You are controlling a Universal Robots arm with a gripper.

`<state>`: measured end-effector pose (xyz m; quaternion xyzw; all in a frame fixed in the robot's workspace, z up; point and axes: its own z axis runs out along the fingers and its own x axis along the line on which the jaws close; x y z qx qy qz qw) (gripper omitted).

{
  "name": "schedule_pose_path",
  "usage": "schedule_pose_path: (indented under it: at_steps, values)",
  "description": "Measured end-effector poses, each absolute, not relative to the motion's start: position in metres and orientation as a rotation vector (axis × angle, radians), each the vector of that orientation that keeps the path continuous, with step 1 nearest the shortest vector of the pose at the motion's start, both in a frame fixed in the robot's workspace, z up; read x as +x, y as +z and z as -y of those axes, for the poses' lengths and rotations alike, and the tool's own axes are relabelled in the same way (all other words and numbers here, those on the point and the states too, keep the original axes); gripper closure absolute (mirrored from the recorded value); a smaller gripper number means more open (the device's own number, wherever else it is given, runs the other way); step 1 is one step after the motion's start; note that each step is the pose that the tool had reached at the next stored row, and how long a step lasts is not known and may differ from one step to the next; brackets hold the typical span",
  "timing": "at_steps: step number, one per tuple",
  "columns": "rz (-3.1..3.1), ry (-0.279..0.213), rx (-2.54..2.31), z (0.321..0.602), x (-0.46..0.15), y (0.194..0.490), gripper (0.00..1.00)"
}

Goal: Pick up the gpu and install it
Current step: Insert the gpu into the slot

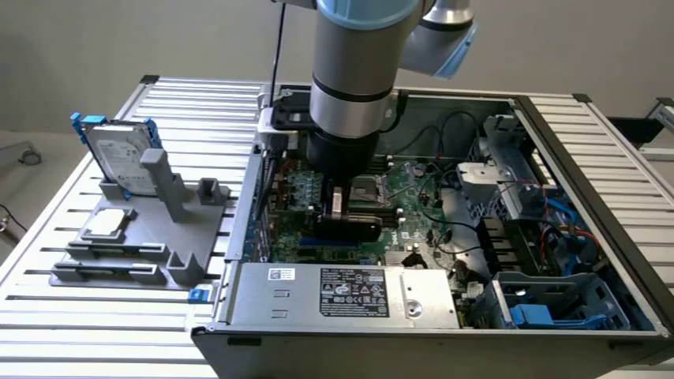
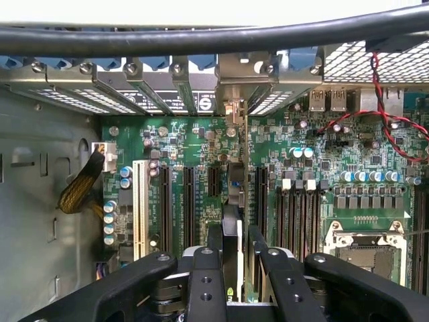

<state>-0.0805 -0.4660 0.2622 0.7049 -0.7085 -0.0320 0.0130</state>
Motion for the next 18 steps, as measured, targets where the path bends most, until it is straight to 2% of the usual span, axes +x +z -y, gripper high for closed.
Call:
schedule_pose_path:
  at_steps: [18]
  values:
    - [2.201,-0.102,2.205,0.4660,-0.0834,0.2556,0.74]
